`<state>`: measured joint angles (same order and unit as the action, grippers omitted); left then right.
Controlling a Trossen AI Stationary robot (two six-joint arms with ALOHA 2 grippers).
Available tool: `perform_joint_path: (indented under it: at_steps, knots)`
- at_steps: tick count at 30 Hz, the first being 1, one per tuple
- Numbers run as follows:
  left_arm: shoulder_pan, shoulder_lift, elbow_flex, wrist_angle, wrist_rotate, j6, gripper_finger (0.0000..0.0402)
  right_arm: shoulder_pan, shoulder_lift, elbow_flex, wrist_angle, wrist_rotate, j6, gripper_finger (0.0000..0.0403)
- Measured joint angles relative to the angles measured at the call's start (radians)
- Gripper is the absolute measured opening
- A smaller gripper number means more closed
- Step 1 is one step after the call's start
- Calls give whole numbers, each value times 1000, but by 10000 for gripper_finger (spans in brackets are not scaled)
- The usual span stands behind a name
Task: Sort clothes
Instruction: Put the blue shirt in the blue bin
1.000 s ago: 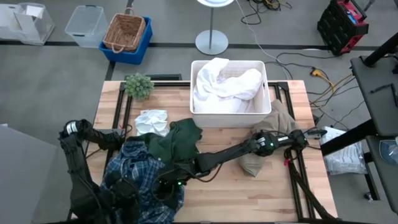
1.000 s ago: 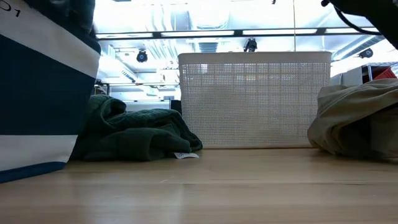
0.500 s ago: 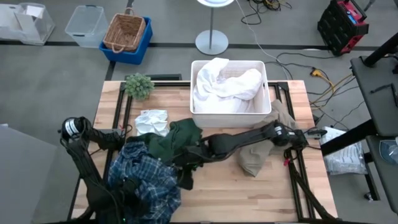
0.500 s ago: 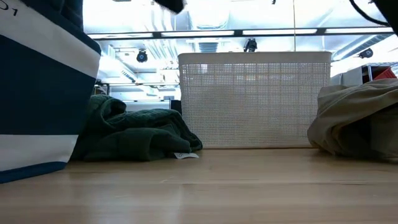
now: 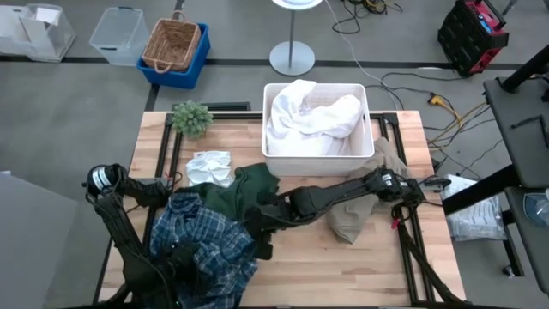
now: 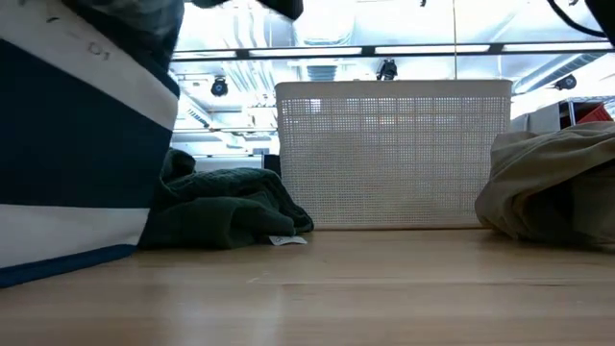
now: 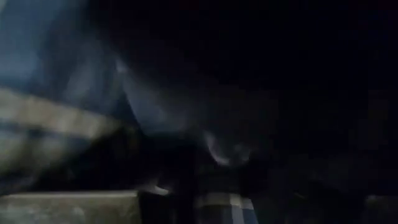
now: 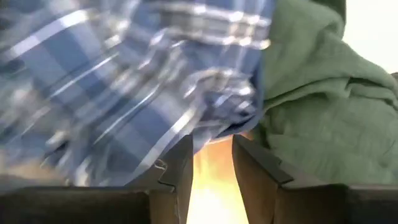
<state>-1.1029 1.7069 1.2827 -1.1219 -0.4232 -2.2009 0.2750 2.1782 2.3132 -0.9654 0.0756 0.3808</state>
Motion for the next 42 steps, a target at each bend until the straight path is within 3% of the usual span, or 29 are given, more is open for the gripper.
perform_joint_path:
  at_steps: [4,10,20,24,32,42]
  knots:
    - [-9,0,107,-3,24,37,116,-51,-7,1,30,-26,-30,95]
    - [-14,-1,296,-42,59,168,117,-94,-17,1,29,-58,-83,120]
    - [15,-5,672,-458,56,63,117,-109,-40,1,-1,-61,-161,168]
    - [65,-45,670,-454,15,92,117,-121,-84,1,-53,-59,-180,182]
    - [318,-81,642,-449,-1,239,116,-131,-198,-12,-100,-48,-196,195]
    - [620,-147,489,-448,246,559,105,-132,-297,-62,-125,-2,-187,196]
